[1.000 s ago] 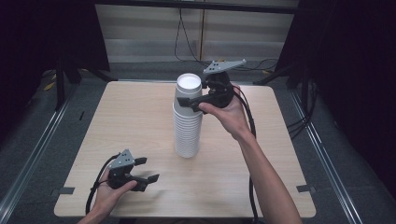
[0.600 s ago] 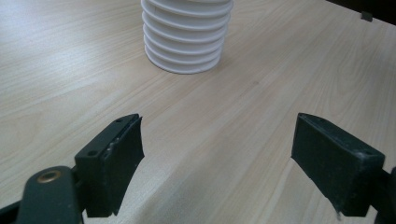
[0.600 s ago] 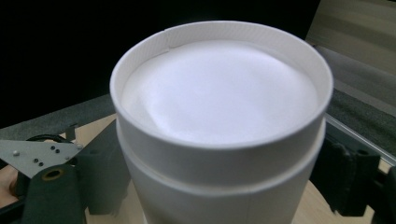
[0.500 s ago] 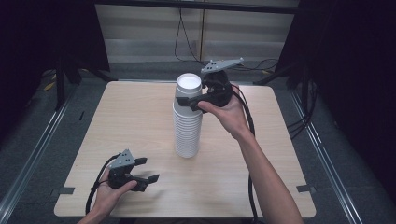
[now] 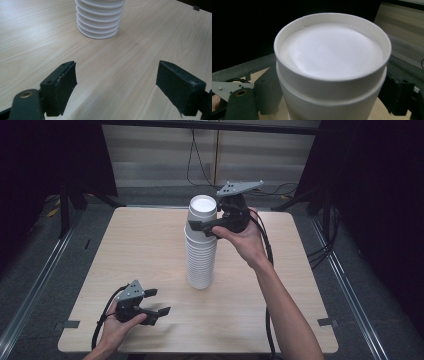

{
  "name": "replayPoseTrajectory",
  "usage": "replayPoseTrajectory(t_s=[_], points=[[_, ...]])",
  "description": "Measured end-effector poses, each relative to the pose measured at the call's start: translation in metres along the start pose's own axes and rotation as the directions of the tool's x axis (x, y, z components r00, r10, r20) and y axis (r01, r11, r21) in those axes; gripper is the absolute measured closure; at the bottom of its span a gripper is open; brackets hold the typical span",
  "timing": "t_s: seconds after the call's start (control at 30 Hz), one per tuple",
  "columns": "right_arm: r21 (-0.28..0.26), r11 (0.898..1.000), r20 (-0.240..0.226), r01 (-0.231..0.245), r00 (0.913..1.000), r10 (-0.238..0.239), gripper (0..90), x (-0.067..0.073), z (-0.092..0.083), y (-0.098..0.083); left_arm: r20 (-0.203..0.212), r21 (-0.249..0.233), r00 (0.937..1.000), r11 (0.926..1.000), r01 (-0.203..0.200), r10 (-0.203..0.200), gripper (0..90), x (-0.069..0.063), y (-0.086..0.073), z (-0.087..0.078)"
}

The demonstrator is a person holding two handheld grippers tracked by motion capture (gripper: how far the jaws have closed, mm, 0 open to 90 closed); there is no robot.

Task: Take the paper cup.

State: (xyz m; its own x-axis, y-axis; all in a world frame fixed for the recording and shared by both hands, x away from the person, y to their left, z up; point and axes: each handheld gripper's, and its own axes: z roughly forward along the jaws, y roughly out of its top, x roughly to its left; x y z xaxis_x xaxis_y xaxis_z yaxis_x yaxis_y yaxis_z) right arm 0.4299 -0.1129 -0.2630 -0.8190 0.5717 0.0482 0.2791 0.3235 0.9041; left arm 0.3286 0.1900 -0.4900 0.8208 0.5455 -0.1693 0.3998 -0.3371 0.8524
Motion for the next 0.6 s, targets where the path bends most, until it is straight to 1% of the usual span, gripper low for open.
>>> replayPoseTrajectory(t_s=[0.03, 0.07, 0.27, 0.33, 0.43, 0.53, 0.6], points=[[-0.015, 1.0, 0.0, -0.001, 1.0, 0.001, 17.9, 0.001, -0.001, 0.001, 0.003, -0.002, 1.0, 1.0, 0.005, -0.005, 16.4, 0.0, 0.0, 0.0], [-0.015, 1.0, 0.0, -0.001, 1.0, 0.001, 17.9, 0.001, -0.001, 0.001, 0.003, -0.002, 1.0, 1.0, 0.005, -0.005, 16.4, 0.0, 0.0, 0.0], [-0.056, 0.998, -0.001, -0.017, 0.9999, 0.017, 18.0, 0.0, -0.006, 0.002, 0.005, 0.002, 1.0, 1.0, 0.003, -0.003, 16.4, 0.0, 0.0, 0.001], [-0.08, 0.997, -0.004, -0.014, 0.9999, 0.014, 18.0, 0.0, -0.007, 0.002, 0.004, 0.001, 1.0, 1.0, 0.004, -0.004, 16.4, 0.0, 0.0, 0.001], [-0.087, 0.996, 0.009, -0.008, 0.9999, 0.009, 18.2, 0.001, -0.008, 0.003, 0.004, 0.001, 1.0, 1.0, 0.004, -0.004, 16.4, 0.0, 0.0, 0.001], [-0.104, 0.995, 0.005, -0.001, 1.0, 0.002, 18.3, 0.002, -0.011, 0.005, 0.003, 0.001, 1.0, 1.0, 0.009, -0.009, 16.4, 0.0, 0.0, 0.001], [-0.112, 0.994, 0.003, -0.001, 1.0, 0.001, 18.3, 0.002, -0.012, 0.006, 0.011, 0.0, 0.9998, 0.9998, 0.018, -0.018, 16.4, 0.001, -0.001, 0.001]])
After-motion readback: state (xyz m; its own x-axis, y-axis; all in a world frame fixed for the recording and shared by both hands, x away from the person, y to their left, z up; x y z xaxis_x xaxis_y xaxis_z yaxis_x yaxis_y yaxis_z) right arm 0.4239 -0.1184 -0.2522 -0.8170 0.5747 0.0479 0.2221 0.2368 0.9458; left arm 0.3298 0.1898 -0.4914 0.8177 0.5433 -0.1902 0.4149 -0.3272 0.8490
